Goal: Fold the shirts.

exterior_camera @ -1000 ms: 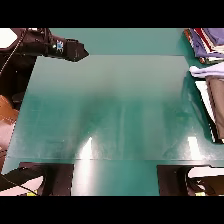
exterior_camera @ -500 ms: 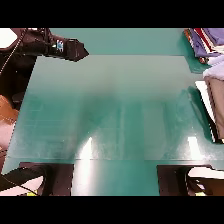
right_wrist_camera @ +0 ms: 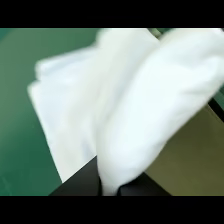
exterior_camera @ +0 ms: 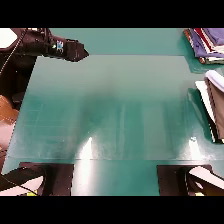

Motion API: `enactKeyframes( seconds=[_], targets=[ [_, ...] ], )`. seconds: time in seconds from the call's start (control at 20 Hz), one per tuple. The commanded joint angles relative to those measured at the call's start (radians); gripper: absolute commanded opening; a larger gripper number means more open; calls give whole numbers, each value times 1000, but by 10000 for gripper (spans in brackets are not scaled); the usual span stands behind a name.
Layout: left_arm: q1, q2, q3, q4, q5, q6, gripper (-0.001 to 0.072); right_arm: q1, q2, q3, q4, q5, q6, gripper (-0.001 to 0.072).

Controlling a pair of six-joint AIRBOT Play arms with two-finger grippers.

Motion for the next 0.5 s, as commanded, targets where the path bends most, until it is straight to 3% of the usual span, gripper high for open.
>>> enactKeyframes(
  seconds=[0.0,0.1,0.15,0.3,0.45],
  targets=[
    [0,0,1,1,-1,4,27,-105,91,-184,-126,35,0,175],
    [0,0,1,1,-2,4,27,-155,109,-249,-122,31,0,522],
    [0,0,1,1,-1,4,26,-172,111,-270,-120,35,0,608],
    [0,0,1,1,-2,4,27,-169,111,-266,-19,35,0,609],
    [0,0,1,1,-3,3,27,-27,111,-195,150,-10,0,608]
  ],
)
